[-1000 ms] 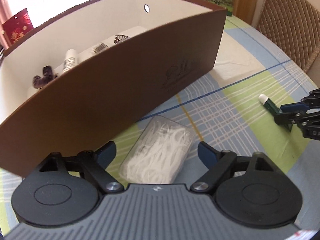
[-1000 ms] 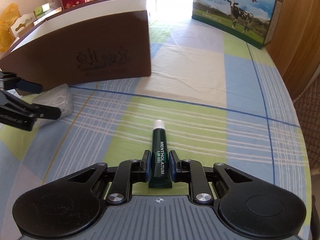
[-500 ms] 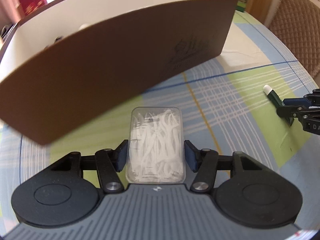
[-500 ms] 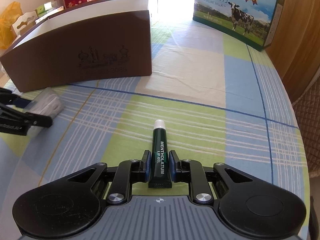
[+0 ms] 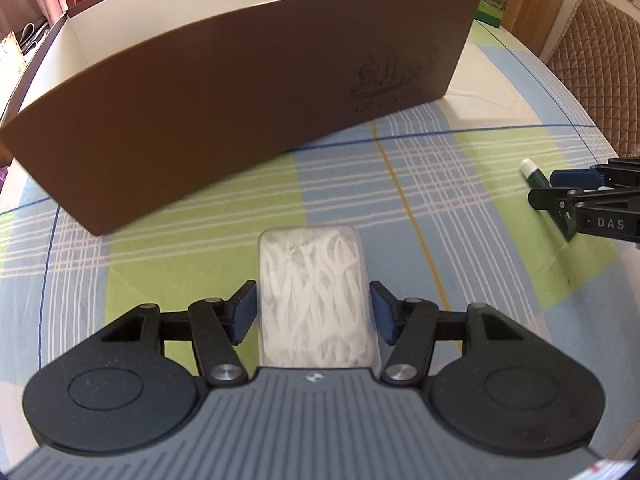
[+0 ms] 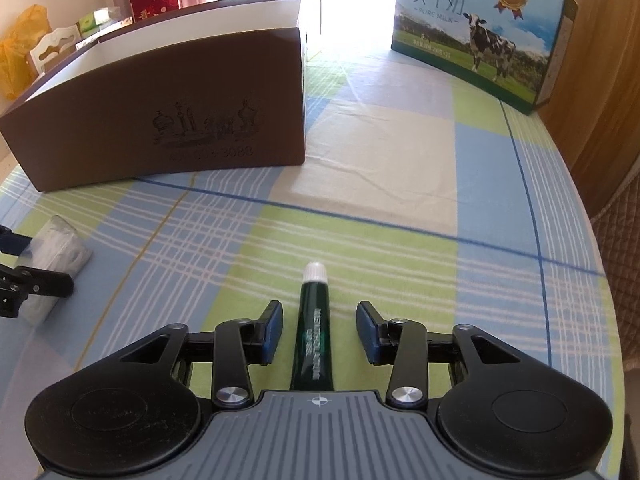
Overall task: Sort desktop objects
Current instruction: 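Carry the floss pick box with the left tool while the right tool carries the lip gel into the box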
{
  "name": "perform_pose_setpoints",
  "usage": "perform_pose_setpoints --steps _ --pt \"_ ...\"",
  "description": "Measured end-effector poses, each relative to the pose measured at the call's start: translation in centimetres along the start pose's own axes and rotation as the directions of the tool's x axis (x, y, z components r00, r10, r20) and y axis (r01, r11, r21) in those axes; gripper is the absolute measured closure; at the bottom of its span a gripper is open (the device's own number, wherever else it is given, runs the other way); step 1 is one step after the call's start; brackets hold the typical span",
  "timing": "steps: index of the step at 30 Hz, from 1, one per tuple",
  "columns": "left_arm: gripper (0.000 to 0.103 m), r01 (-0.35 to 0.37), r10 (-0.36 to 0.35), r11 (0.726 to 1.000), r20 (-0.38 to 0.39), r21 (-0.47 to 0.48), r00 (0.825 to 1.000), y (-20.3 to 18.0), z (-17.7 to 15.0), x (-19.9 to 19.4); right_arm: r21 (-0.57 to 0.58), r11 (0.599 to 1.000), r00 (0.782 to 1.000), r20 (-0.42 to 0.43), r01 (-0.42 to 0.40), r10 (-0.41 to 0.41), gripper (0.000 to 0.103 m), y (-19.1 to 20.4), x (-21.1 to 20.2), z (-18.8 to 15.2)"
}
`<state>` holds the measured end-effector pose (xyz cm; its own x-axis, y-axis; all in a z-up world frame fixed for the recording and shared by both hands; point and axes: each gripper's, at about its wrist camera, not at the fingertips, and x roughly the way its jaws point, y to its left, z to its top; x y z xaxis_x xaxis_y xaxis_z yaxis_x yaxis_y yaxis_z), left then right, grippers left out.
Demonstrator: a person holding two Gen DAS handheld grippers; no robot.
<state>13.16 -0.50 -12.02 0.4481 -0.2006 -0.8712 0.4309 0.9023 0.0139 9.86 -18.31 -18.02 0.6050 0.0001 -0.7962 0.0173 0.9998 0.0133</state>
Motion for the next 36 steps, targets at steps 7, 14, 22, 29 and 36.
perform_pose_setpoints --steps 7,14,22,29,36 --pt "0.048 -0.012 0.012 1.000 0.009 0.006 1.000 -0.3 0.5 0.6 -0.028 1.000 1.000 0.014 -0.002 0.003 0.075 0.5 0.5 0.3" --pt "0.050 0.004 -0.004 1.000 0.008 0.010 1.000 0.0 0.2 0.5 -0.051 0.999 1.000 0.014 -0.017 0.018 0.090 1.1 0.4 0.0" --pt "0.050 0.001 -0.001 1.000 0.004 0.005 1.000 0.0 -0.5 0.1 -0.050 0.998 0.999 0.002 -0.042 0.042 0.090 1.7 -0.4 -0.9" --pt "0.051 -0.001 0.001 1.000 -0.011 0.002 1.000 -0.2 -1.1 -0.4 -0.040 0.996 0.997 -0.021 -0.075 0.075 0.090 2.2 -1.1 -1.3" --pt "0.051 0.003 -0.004 1.000 -0.005 -0.015 1.000 0.0 -1.9 -1.7 -0.003 0.988 0.987 -0.040 -0.157 0.157 0.091 2.9 -2.4 -2.1"
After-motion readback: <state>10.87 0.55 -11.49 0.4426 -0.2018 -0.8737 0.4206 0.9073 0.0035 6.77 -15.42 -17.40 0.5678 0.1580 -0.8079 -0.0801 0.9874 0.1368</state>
